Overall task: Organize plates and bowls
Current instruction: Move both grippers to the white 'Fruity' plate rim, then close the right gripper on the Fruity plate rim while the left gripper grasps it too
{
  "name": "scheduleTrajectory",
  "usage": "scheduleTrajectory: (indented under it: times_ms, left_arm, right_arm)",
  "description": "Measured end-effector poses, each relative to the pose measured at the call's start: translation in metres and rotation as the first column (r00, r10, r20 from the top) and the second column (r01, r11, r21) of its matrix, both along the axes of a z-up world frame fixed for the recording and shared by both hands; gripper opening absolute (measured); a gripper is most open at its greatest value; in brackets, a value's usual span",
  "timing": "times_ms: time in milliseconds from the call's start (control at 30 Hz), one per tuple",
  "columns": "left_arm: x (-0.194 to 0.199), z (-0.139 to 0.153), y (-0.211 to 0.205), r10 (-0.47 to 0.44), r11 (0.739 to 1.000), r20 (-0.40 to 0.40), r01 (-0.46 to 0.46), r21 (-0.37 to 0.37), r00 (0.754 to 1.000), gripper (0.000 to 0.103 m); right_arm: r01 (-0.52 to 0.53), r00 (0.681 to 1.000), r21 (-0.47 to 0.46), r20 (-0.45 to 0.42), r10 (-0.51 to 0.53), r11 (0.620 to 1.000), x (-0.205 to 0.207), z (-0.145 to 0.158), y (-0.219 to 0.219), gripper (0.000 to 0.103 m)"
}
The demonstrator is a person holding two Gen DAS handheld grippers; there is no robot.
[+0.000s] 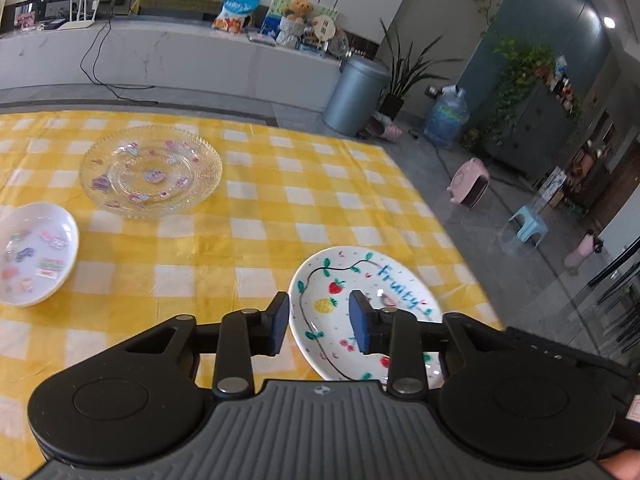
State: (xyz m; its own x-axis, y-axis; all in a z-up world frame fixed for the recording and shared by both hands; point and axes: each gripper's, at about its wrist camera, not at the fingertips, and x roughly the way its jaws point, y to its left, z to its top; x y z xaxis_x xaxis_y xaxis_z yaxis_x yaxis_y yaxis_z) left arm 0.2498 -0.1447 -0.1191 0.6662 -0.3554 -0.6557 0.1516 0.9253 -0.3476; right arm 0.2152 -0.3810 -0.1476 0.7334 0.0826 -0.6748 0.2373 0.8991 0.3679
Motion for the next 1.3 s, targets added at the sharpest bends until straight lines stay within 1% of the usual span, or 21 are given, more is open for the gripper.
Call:
scheduleTrajectory:
  times_ms: [67,100,167,200,300,433,533,567,600,633,767,833,900,1067,1300]
  left_arm:
    - [0.007,-0.007,-0.005,-0.007,1.0,0.001,0.007,0.023,1.0,0.035]
    - [0.009,-0.009,-0.007,-0.006,1.0,-0.001,0.006,0.031,1.0,0.035]
    - [0.014,-0.017,-0.008,-0.007,1.0,-0.016,0.007,0.021,1.0,0.034]
    - [0.016,-0.02,-0.008,-0.001,1.0,-0.026,0.001,0.015,1.0,0.034]
    - [0.02,-0.027,-0.007,0.01,1.0,-0.043,-0.01,0.003,0.999,0.033]
    - [0.026,-0.035,-0.008,0.004,1.0,-0.057,-0.004,-0.006,0.998,0.024]
    - [0.028,-0.036,-0.008,0.01,1.0,-0.052,-0.01,-0.002,0.999,0.021]
    - [0.028,-0.037,-0.008,0.01,1.0,-0.051,-0.01,0.0,0.999,0.02]
    - [0.028,-0.037,-0.008,0.009,1.0,-0.051,-0.009,-0.001,0.999,0.019]
    - [0.028,-0.037,-0.007,0.01,1.0,-0.053,-0.01,-0.001,0.999,0.016]
    - [0.029,-0.037,-0.002,0.011,1.0,-0.058,-0.012,-0.019,0.998,0.015]
    - [0.028,-0.037,-0.002,0.018,1.0,-0.057,-0.019,-0.012,0.998,0.015]
    - [0.026,-0.035,-0.001,0.026,1.0,-0.05,-0.026,-0.004,0.998,0.015]
    - [0.015,-0.027,0.01,0.057,0.998,-0.058,-0.058,-0.021,0.997,0.015]
    - [-0.014,-0.008,0.031,0.102,0.994,-0.032,-0.103,-0.022,0.994,0.015]
  right_arm:
    - [-0.006,1.0,-0.042,0.002,0.006,0.999,0.009,-0.002,0.002,0.029]
    - [-0.006,1.0,-0.065,0.002,0.007,0.998,0.013,-0.003,0.003,0.027]
    - [-0.005,1.0,-0.089,-0.01,0.004,0.996,0.019,-0.008,0.004,0.022]
    - [-0.005,1.0,-0.085,-0.023,0.003,0.996,0.021,-0.012,0.004,0.02]
    - [0.003,0.999,-0.059,-0.054,-0.007,0.998,0.024,-0.02,-0.001,0.02]
    - [0.014,0.997,0.007,-0.077,-0.013,1.0,0.027,-0.028,-0.008,0.02]
    - [0.007,0.997,-0.014,-0.073,-0.008,1.0,0.028,-0.03,-0.005,0.02]
    - [0.009,0.997,-0.017,-0.071,-0.01,1.0,0.028,-0.03,-0.004,0.017]
    - [0.014,0.997,-0.022,-0.071,-0.016,1.0,0.028,-0.03,-0.004,0.014]
    - [0.018,0.997,-0.024,-0.071,-0.02,1.0,0.027,-0.03,-0.004,0.013]
    - [0.022,0.997,-0.03,-0.068,-0.024,0.999,0.028,-0.03,-0.002,0.012]
    - [0.03,0.997,-0.026,-0.07,-0.032,0.999,0.027,-0.029,-0.002,0.012]
    - [0.03,0.997,-0.015,-0.071,-0.031,0.999,0.026,-0.029,-0.002,0.011]
    - [0.013,0.998,0.019,-0.061,-0.012,1.0,0.021,-0.022,-0.001,0.01]
    - [-0.035,0.998,0.078,-0.052,0.04,0.996,0.009,-0.012,0.009,0.009]
